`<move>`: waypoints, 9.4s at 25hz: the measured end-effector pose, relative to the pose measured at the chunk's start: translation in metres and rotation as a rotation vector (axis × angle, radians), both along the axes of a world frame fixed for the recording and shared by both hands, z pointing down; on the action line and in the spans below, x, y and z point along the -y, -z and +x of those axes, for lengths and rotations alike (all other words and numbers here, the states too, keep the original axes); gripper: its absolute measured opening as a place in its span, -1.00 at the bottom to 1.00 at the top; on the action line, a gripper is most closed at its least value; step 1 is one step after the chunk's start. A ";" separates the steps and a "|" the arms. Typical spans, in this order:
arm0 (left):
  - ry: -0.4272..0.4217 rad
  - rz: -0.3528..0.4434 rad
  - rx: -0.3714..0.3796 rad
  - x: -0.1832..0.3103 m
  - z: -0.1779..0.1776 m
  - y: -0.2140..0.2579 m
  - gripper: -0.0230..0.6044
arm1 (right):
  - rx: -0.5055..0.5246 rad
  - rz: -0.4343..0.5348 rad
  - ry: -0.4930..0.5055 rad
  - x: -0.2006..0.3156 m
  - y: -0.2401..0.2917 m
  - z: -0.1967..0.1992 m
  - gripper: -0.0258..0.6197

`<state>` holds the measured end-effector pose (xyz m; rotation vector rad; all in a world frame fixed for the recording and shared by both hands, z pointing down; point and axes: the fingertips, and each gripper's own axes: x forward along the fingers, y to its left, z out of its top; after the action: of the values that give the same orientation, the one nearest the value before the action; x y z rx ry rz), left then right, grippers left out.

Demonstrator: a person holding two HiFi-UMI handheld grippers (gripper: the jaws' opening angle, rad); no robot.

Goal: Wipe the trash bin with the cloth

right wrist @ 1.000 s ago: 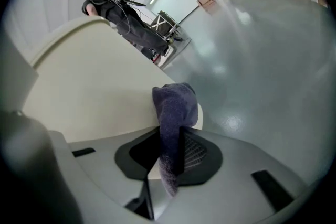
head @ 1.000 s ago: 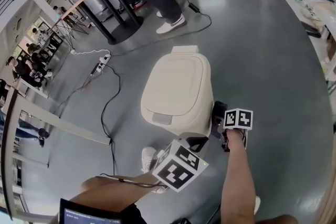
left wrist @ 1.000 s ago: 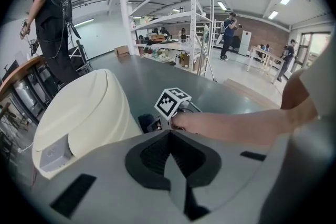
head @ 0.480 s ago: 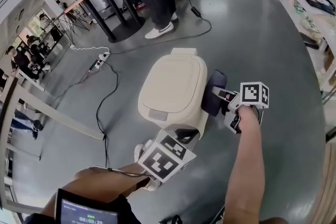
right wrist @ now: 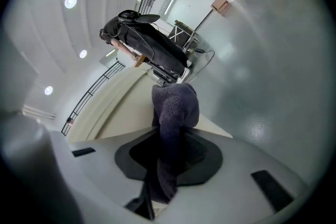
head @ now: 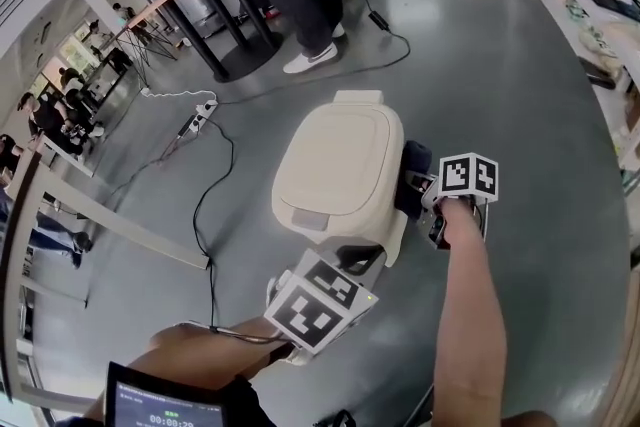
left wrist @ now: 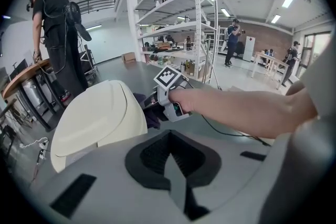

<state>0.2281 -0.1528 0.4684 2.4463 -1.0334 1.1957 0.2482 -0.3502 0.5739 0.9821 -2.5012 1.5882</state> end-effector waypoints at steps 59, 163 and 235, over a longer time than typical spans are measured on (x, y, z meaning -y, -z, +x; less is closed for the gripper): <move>0.091 0.347 -0.257 0.022 -0.123 0.137 -0.93 | -0.295 0.657 -0.237 -0.148 0.265 -0.014 -0.69; 0.090 -0.059 -0.279 0.203 -0.390 -0.106 -0.93 | -0.344 0.238 -0.769 -0.085 -0.069 -0.306 -0.69; 0.110 0.000 -0.293 0.210 -0.389 -0.097 -0.93 | -0.172 0.232 -1.073 0.034 -0.003 -0.271 -0.69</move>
<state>-0.1608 -0.3629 0.5657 2.4338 -1.0625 0.7735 -0.0229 -0.3846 0.5771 2.6386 -2.1158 1.1886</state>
